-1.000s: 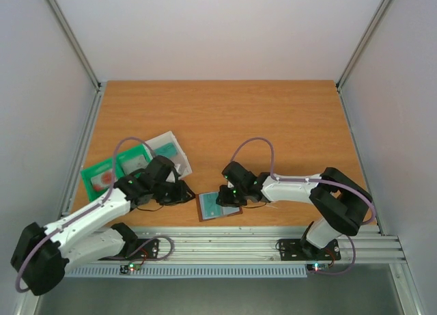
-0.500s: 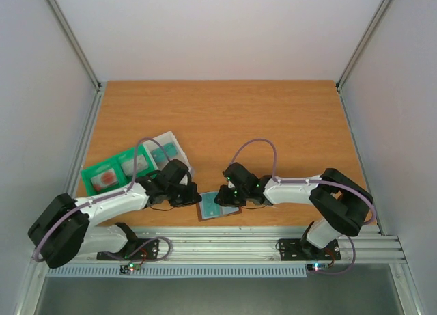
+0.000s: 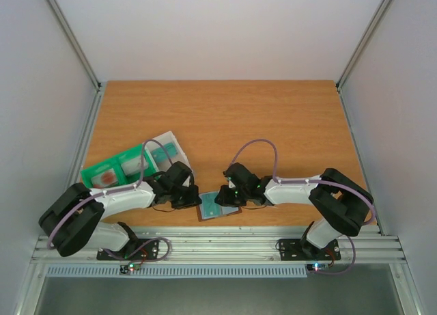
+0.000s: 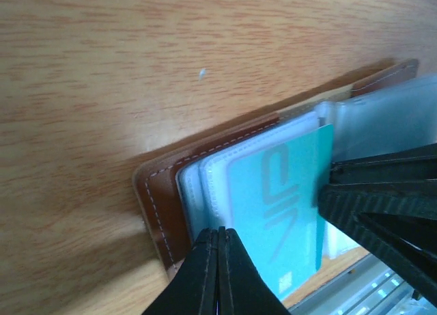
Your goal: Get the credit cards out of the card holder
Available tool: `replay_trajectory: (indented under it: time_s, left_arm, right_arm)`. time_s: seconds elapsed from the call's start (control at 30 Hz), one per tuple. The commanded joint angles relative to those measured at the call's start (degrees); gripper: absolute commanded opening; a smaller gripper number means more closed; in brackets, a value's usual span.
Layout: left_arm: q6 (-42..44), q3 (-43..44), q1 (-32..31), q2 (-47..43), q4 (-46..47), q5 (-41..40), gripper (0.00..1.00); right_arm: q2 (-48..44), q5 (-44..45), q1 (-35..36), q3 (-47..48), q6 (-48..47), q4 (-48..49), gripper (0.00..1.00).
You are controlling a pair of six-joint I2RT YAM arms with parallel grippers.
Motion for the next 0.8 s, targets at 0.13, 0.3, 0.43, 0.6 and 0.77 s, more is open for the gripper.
replay_trajectory:
  time_s: [0.13, 0.3, 0.43, 0.6, 0.77]
  left_arm:
    - [0.9, -1.1, -0.3, 2.8, 3.9, -1.2, 0.0]
    - [1.3, -0.8, -0.4, 3.1, 3.1, -1.5, 0.0]
    - [2.1, -0.6, -0.4, 2.4, 1.4, -2.2, 0.0]
    - [2.7, -0.3, -0.4, 1.3, -0.6, -3.4, 0.0]
    - [3.0, -0.3, -0.4, 1.1, -1.1, -3.6, 0.0]
  right_arm:
    - [0.9, -0.4, -0.3, -1.6, -0.4, 1.0, 0.18]
    - [0.8, -1.0, -0.4, -1.7, -0.4, 2.0, 0.17]
    - [-0.5, -0.8, -0.7, -2.3, -0.4, 2.3, 0.12]
    - [-2.0, -2.1, -1.1, -3.5, -0.6, 4.7, 0.03]
    - [-4.2, -1.9, -1.1, -4.3, -0.8, 4.4, 0.01]
